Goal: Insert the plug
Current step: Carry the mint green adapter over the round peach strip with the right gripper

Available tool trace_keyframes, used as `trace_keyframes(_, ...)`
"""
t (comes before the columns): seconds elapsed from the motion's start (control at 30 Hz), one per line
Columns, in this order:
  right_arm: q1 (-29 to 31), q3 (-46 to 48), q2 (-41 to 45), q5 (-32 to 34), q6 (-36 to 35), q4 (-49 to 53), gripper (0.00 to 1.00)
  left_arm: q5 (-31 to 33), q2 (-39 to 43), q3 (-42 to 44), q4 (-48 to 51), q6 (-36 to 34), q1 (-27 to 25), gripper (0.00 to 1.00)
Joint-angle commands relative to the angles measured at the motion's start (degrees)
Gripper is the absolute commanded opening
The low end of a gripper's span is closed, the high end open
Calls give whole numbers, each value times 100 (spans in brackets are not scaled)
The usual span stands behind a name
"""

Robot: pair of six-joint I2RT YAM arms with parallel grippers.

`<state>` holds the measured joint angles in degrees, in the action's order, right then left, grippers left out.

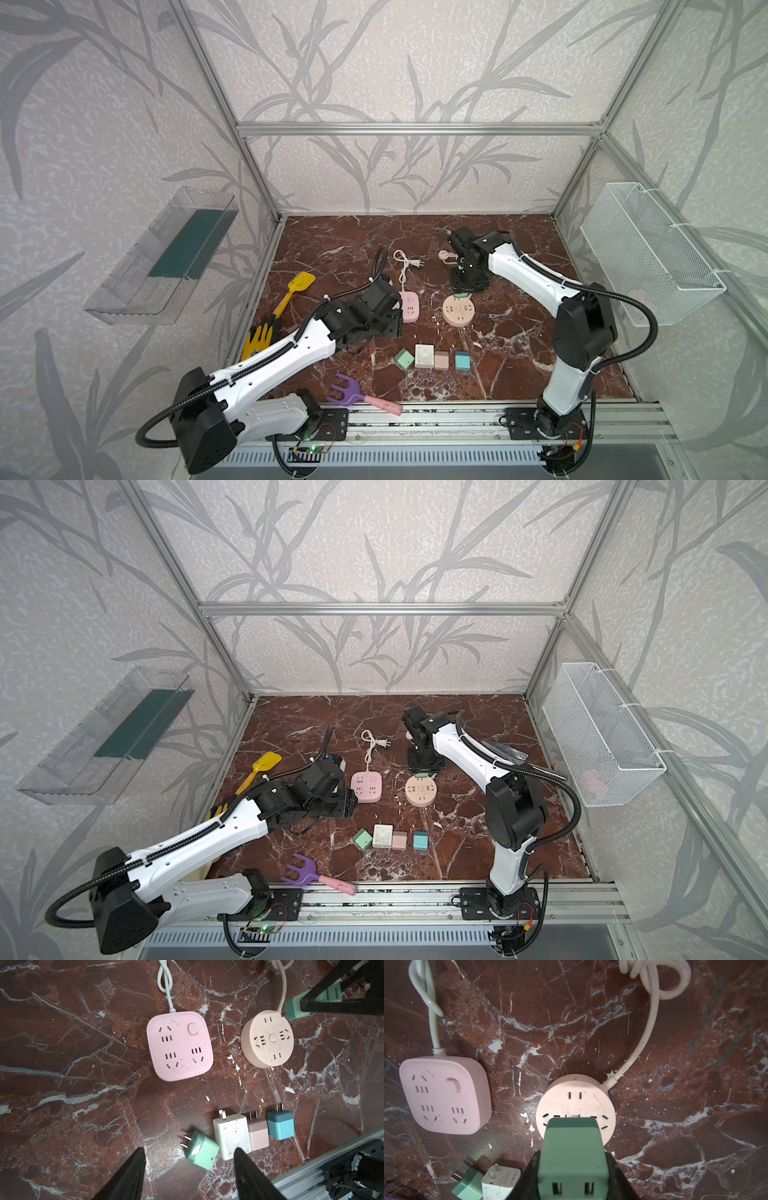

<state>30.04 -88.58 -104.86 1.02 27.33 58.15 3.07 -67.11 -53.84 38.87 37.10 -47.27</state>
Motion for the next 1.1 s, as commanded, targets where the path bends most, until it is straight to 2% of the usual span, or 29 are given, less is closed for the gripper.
trace_keyframes(0.0, -21, -160, -112, 109, -87, 134, 0, 18, -48, -149, 13, -36, -35, 66)
trace_keyframes(1.07, -39, -204, -572, 127, 35, -175, 0, 36, 28, -83, -109, -28, -79, 65)
